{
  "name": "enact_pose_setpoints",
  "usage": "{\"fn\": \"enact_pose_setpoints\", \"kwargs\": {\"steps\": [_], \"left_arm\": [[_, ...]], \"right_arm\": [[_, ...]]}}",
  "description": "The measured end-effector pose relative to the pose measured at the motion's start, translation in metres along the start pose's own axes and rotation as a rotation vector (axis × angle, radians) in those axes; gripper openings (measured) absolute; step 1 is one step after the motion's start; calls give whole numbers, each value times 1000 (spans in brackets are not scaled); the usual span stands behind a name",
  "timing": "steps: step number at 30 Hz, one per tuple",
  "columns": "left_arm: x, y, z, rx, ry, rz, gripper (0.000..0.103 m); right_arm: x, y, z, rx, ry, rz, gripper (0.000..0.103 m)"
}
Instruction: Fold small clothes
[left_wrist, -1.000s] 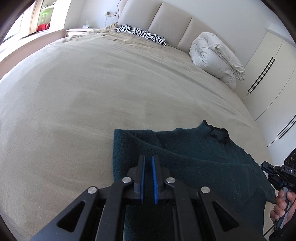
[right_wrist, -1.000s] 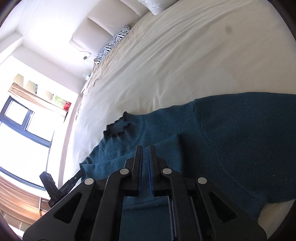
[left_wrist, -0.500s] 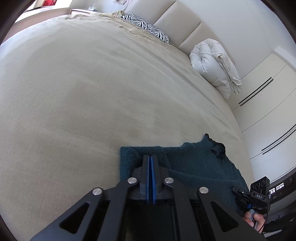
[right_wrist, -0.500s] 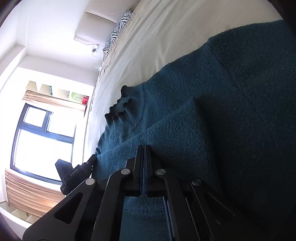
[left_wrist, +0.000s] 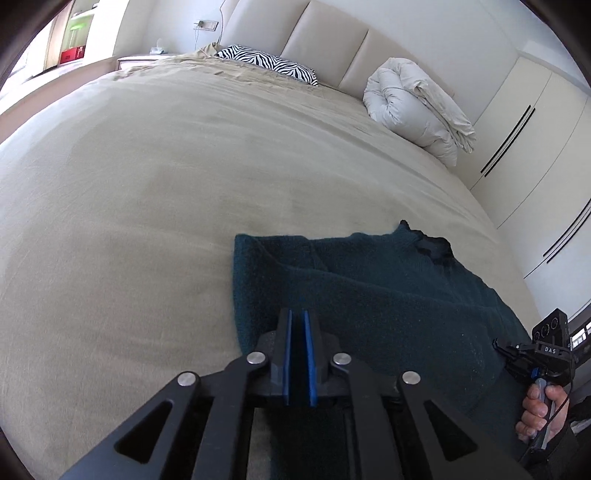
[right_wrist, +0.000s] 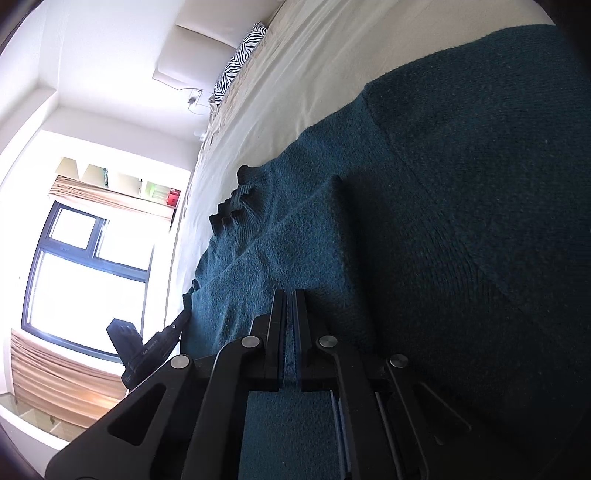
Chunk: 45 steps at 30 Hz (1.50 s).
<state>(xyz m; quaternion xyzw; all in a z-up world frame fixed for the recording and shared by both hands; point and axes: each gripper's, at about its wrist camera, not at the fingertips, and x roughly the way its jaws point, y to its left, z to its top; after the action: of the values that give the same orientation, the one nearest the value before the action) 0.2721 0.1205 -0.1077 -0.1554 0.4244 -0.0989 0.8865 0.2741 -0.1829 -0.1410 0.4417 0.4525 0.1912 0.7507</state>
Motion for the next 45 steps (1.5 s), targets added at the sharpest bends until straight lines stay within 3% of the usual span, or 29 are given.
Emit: {"fn": "enact_pose_setpoints", "kwargs": {"steps": [4, 10, 11, 14, 15, 16, 17, 23, 30, 33, 37, 39, 41, 45], "left_arm": [[-10, -16, -14, 93, 7, 57, 17], [-30, -18, -24, 85, 9, 94, 17], [-38, -21, -26, 81, -1, 89, 23], [-64, -35, -38, 56, -40, 55, 45], [-71, -42, -42, 53, -56, 38, 55], [-79, -50, -48, 50, -69, 15, 57], [-84, -58, -53, 46, -72, -8, 60], [-80, -97, -83, -53, 0, -170, 63], [-63, -118, -94, -79, 69, -199, 63], [-61, -119, -91, -98, 80, -209, 63], [-56, -116, -87, -129, 104, -237, 63], [-55, -117, -85, -141, 108, -252, 64], [-52, -119, -83, -156, 111, -273, 66], [-46, -130, -72, -197, 116, -344, 71]], "right_arm": [[-26, -13, -12, 22, -27, -8, 2], [-94, -31, -40, 24, -82, -105, 4], [-113, -35, -44, 25, -111, -125, 5], [-175, -57, -57, 63, -232, -183, 20], [-199, -69, -62, 97, -277, -205, 36], [-224, -82, -68, 138, -331, -226, 58], [-247, -94, -74, 177, -397, -234, 61], [-341, -155, -93, 408, -618, -211, 61], [-397, -205, -87, 568, -763, -185, 59], [-406, -226, -77, 619, -805, -163, 49], [-421, -245, -62, 629, -815, -230, 22], [-424, -239, -55, 608, -808, -278, 11], [-420, -213, -44, 531, -794, -333, 9], [-373, -109, -22, 214, -687, -464, 7]]}}
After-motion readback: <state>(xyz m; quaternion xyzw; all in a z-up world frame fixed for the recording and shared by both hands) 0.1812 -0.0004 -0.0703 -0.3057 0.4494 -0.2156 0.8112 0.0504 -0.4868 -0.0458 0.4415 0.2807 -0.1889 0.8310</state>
